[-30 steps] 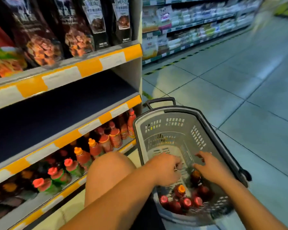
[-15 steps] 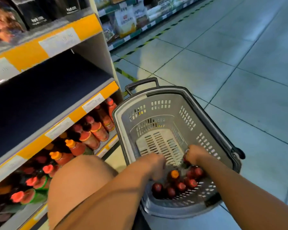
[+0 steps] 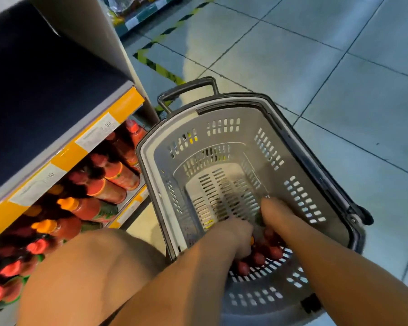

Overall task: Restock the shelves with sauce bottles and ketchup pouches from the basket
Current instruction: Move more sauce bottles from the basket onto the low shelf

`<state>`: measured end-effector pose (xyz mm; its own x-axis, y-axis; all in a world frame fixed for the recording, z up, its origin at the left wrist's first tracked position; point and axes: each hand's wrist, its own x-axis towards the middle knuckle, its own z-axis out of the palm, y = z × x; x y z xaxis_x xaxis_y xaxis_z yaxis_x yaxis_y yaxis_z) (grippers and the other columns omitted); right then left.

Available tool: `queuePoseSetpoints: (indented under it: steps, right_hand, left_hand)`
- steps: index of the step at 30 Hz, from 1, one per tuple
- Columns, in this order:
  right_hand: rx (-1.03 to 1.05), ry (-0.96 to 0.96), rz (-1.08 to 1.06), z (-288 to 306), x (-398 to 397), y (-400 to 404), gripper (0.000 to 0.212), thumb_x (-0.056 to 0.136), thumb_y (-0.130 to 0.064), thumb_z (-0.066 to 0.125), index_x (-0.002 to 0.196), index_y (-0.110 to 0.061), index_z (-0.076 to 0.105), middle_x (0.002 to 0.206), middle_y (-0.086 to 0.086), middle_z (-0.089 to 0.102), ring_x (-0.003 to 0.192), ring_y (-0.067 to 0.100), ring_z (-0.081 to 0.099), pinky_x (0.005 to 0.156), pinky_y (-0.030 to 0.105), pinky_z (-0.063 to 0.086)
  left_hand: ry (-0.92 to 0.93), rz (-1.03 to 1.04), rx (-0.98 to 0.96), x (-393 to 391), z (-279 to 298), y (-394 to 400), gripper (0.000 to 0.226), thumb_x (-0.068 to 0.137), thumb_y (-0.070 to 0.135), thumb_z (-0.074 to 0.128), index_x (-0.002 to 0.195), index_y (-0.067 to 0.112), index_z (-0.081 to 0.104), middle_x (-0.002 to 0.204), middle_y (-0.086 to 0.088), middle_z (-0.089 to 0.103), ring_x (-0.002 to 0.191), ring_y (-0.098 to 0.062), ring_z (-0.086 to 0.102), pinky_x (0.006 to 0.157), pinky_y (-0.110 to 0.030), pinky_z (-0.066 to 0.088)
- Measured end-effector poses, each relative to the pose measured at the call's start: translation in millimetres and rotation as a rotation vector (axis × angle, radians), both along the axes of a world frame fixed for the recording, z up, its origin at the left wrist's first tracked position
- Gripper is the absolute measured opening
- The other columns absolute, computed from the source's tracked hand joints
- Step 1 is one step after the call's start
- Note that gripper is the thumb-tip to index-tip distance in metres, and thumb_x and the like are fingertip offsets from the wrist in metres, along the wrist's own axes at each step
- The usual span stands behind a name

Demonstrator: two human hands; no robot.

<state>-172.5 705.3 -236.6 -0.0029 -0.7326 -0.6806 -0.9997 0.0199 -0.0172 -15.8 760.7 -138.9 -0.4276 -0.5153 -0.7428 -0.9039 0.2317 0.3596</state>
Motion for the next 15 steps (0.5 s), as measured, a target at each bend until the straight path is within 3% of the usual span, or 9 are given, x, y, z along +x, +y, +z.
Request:
queuePoseSetpoints:
  steps: [7,10,15]
  right_hand:
    - [-0.025,0.045,0.070,-16,-1,-10,0.026,0.096,-0.009,0.054,0.117,-0.007,0.070,0.122,0.015,0.068,0.110,0.031,0.068,0.092,0.038,0.056]
    - [-0.017,0.052,0.096,-19,0,-15,0.024,0.097,-0.009,0.054,0.113,-0.007,0.071,0.118,0.014,0.069,0.106,0.030,0.069,0.091,0.039,0.058]
    - [-0.058,0.077,0.106,-19,2,-13,0.018,0.097,-0.009,0.057,0.108,-0.007,0.071,0.113,0.012,0.070,0.103,0.027,0.071,0.087,0.036,0.059]
  left_hand:
    - [-0.075,-0.077,0.058,-24,-29,-2,0.042,0.094,0.029,0.071,0.131,0.013,0.062,0.129,-0.014,0.066,0.119,-0.035,0.063,0.091,-0.047,0.053]
    - [-0.130,-0.098,0.101,-28,-40,-9,0.057,0.088,0.020,0.079,0.140,0.015,0.058,0.138,-0.012,0.062,0.128,-0.035,0.058,0.100,-0.052,0.051]
    - [-0.151,-0.080,0.142,-30,-47,-16,0.055,0.089,0.017,0.077,0.141,0.018,0.058,0.138,-0.011,0.062,0.129,-0.034,0.057,0.103,-0.052,0.050]
